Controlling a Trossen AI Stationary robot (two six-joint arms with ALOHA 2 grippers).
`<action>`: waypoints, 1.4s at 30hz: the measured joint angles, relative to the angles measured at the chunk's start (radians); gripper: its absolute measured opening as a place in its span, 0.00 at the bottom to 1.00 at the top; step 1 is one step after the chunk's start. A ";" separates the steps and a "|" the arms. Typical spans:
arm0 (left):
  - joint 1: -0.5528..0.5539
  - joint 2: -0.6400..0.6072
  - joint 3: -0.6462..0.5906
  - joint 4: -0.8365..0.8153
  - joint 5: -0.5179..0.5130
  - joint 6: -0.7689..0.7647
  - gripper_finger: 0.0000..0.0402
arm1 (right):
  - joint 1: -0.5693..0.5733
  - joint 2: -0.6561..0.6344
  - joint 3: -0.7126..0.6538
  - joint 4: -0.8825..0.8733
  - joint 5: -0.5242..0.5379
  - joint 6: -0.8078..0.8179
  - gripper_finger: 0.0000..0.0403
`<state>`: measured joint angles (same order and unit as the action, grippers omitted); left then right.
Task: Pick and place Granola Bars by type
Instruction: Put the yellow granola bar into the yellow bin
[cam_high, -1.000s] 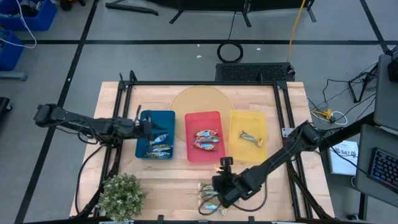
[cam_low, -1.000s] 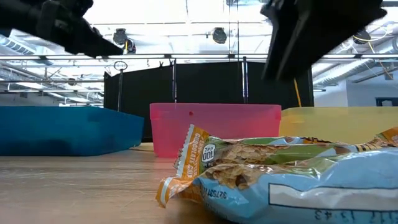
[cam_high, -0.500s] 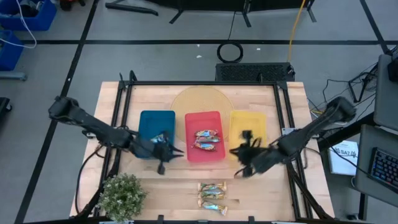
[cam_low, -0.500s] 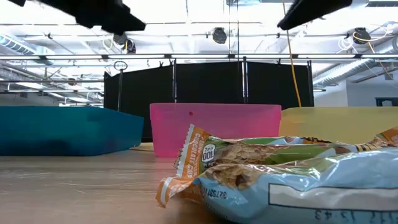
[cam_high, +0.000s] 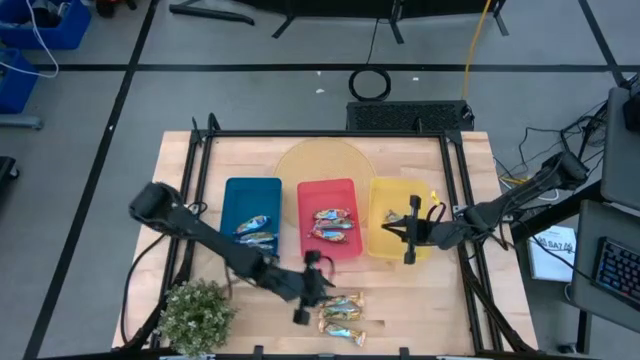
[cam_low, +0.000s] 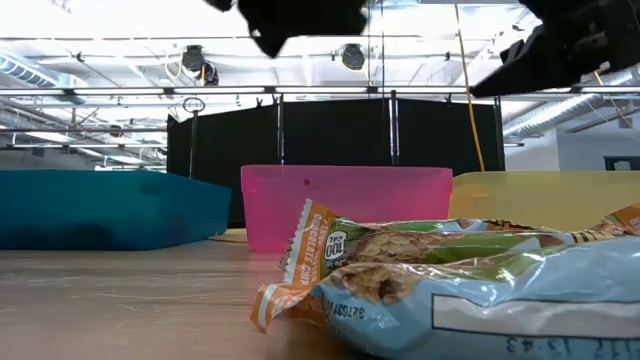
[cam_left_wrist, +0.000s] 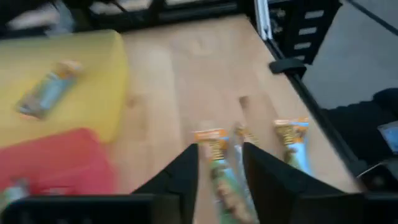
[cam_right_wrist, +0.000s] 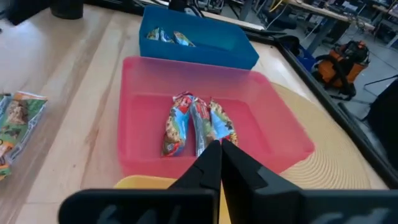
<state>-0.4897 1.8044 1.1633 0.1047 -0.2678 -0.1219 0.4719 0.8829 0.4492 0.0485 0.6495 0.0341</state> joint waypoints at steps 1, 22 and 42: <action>-0.004 0.036 0.048 -0.033 0.002 -0.027 0.36 | 0.002 0.003 -0.009 0.010 -0.001 0.008 0.00; 0.034 0.417 0.451 -0.470 0.066 -0.240 0.57 | 0.083 0.014 -0.065 0.069 -0.001 0.059 0.00; 0.068 0.425 0.448 -0.499 0.125 -0.157 0.20 | 0.086 0.014 -0.065 0.075 0.000 0.067 0.00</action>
<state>-0.4218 2.2297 1.6109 -0.3940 -0.1424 -0.2789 0.5581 0.8974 0.3843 0.1233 0.6491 0.1006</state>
